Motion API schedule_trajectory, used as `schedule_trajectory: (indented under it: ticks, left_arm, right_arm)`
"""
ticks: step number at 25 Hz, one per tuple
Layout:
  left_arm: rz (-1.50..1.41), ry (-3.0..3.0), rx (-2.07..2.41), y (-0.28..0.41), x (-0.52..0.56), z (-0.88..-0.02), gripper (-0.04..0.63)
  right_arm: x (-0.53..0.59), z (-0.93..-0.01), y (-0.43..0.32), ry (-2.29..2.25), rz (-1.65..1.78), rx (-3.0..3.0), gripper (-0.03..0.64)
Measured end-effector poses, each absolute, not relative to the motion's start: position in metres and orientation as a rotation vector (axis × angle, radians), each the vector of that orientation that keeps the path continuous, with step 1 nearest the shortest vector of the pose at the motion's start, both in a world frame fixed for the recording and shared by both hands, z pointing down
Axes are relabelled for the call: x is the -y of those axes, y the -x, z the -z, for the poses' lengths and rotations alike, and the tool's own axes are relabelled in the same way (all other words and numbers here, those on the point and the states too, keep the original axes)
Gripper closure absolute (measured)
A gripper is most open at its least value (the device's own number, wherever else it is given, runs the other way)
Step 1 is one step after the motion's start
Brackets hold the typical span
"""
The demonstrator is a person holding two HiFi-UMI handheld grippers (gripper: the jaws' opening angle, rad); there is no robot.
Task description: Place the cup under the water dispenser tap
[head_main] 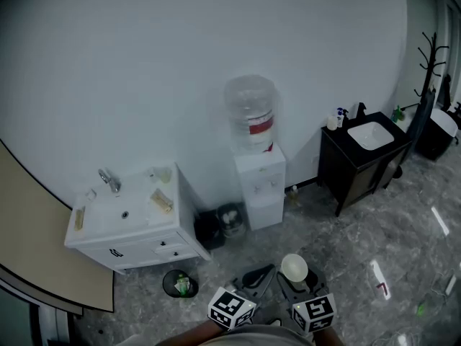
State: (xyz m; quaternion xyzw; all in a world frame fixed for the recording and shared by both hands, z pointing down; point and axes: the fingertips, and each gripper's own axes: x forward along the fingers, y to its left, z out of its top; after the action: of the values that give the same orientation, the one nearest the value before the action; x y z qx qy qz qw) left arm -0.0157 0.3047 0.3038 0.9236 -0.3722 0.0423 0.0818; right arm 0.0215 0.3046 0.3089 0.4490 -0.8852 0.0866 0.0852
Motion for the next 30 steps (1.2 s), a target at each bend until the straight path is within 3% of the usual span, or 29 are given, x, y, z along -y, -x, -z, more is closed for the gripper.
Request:
schedule_trajectory:
  ticks: [21,30]
  left_arm:
    - [-0.148,-2.725,1.227,0.001,-0.289,-0.308,0.591]
    - [-0.120,-2.702,1.242,0.010,-0.235,-0.316,0.591]
  right_arm:
    - [-0.292,-0.317,-0.054,-1.286,-0.286,2.692,0.353]
    - [-0.239,-0.325,-0.046,-1.278,-0.293,2.678,0.353]
